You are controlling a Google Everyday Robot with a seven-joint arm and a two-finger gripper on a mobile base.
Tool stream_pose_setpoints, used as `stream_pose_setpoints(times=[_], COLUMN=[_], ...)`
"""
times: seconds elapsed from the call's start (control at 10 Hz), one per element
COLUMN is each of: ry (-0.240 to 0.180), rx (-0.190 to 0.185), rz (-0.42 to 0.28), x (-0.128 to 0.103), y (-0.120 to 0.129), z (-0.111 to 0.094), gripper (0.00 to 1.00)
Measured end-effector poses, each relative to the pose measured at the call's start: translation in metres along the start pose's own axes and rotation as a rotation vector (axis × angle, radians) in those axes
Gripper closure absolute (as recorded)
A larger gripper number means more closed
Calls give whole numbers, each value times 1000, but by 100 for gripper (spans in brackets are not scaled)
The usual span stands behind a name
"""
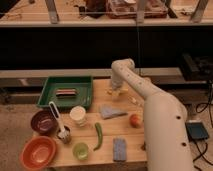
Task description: Place banana in paper cup
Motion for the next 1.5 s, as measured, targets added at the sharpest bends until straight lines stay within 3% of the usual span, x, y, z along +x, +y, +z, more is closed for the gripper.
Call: stream_pose_setpoints(times=[0.6, 0.8, 1.0, 1.3, 1.5], ry=[17, 16, -45, -248, -311], rx=[-42, -46, -32, -13, -7], rz=[-20, -49, -71, -91, -103], x=[-1, -8, -20, -43, -51], y=[4, 5, 7, 15, 18], z=[6, -4, -39, -109, -129], gripper=[96, 100, 100, 100, 100])
